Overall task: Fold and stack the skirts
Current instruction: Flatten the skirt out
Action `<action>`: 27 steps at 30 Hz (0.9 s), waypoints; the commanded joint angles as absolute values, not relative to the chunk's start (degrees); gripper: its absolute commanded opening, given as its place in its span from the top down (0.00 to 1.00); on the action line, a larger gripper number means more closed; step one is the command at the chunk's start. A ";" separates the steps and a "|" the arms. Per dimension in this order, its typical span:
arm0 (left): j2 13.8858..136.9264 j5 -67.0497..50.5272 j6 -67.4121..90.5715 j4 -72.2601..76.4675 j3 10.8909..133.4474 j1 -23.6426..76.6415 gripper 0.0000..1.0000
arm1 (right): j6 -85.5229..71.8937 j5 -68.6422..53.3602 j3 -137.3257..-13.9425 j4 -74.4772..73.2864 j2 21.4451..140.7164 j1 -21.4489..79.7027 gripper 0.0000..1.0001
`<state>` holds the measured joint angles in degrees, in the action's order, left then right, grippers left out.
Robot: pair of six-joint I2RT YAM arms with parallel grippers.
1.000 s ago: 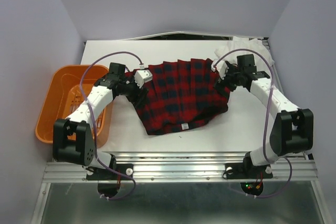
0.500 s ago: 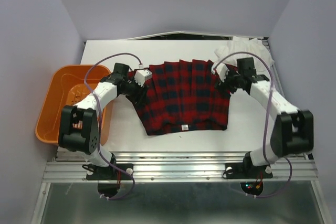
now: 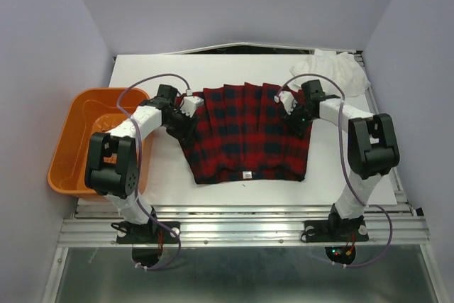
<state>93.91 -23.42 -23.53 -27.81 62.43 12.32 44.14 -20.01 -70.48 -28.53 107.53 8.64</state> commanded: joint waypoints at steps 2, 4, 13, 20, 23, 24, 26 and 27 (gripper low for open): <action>96.14 -23.20 -21.19 -30.85 65.30 12.83 0.42 | 41.77 -18.36 -58.74 -38.93 98.54 18.35 0.51; 98.16 -23.29 -20.40 -31.11 66.70 13.27 0.42 | 39.21 -19.33 -57.48 -40.25 97.65 22.47 0.50; 117.14 -21.00 -19.77 -33.30 83.91 14.76 0.47 | 27.34 -30.84 -63.37 -47.90 101.78 25.58 0.50; 135.95 -21.01 -24.15 -43.22 115.16 21.35 0.50 | 22.24 -29.97 -60.73 -41.23 98.26 33.83 0.48; 140.79 -20.74 -26.97 -47.36 124.76 25.74 0.50 | 20.04 -31.20 -63.45 -40.26 97.56 38.57 0.46; 141.06 -20.39 -27.59 -47.46 125.59 26.53 0.49 | 19.52 -31.20 -65.20 -40.08 96.34 38.58 0.46; 139.14 -19.78 -27.07 -45.27 123.85 27.51 0.46 | 19.25 -28.76 -67.23 -39.99 94.75 38.58 0.45; 137.65 -19.69 -26.46 -44.05 122.27 27.42 0.45 | 20.03 -27.00 -68.89 -39.82 93.79 38.58 0.45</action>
<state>139.79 -19.29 -25.19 -40.14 123.24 25.10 21.80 -29.06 -62.37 -42.15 99.31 38.94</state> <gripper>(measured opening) 0.533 0.546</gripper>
